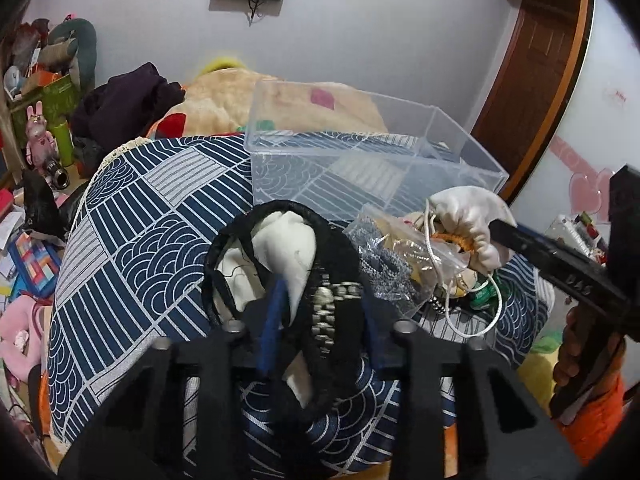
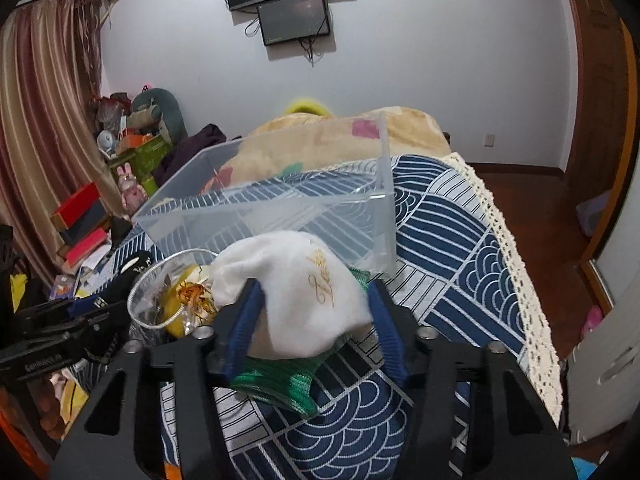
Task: Organize soft objects
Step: 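Grasp the black-and-white cap with the left tool while the right tool grasps the white cloth cap, then lower both caps into the clear box and open both tools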
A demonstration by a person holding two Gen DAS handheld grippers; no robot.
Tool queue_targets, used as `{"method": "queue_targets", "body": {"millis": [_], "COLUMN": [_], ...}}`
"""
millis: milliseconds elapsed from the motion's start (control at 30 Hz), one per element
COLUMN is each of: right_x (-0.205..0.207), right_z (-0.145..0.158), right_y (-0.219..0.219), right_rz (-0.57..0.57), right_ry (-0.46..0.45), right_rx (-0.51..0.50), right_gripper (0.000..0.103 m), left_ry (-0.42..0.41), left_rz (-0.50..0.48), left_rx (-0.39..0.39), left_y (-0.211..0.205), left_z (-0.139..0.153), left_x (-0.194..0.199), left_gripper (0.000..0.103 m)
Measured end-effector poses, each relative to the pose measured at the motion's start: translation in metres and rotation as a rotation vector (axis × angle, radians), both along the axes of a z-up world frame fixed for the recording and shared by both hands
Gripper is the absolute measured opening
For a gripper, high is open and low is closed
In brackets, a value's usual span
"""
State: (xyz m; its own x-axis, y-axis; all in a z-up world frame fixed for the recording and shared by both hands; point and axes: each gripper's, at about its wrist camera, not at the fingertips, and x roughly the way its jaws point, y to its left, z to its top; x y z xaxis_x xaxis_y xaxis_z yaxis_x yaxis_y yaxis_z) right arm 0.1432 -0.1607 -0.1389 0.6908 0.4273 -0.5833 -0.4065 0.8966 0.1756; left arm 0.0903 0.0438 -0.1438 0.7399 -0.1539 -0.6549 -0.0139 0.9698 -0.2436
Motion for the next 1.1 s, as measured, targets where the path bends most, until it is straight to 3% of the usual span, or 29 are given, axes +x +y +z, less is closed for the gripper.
{"method": "queue_targets", "body": {"millis": [100, 200, 633, 900, 1100], "right_x": [-0.002, -0.006, -0.022, -0.007, 0.009], "right_z": [0.0, 0.005, 0.054, 0.078, 0.086], "right_y": [-0.001, -0.001, -0.014, -0.009, 0.0], "right_rz": [0.022, 0.026, 0.008, -0.005, -0.011], "right_ry": [0.005, -0.011, -0.175, -0.249, -0.276], "right_rx": [0.019, 0.028, 0.086, 0.104, 0.114], "right_gripper": [0.018, 0.012, 0.01, 0.01, 0.01], "left_ry": [-0.007, -0.013, -0.199, -0.301, -0.317], "left_rz": [0.0, 0.007, 0.036, 0.011, 0.004], "left_rx": [-0.002, -0.004, 0.017, 0.0, 0.016], "left_y": [0.004, 0.005, 0.016, 0.015, 0.014], "left_z": [0.003, 0.007, 0.072, 0.111, 0.12], "left_x": [-0.001, -0.004, -0.018, 0.003, 0.032], "left_gripper": [0.02, 0.016, 0.014, 0.014, 0.014]}}
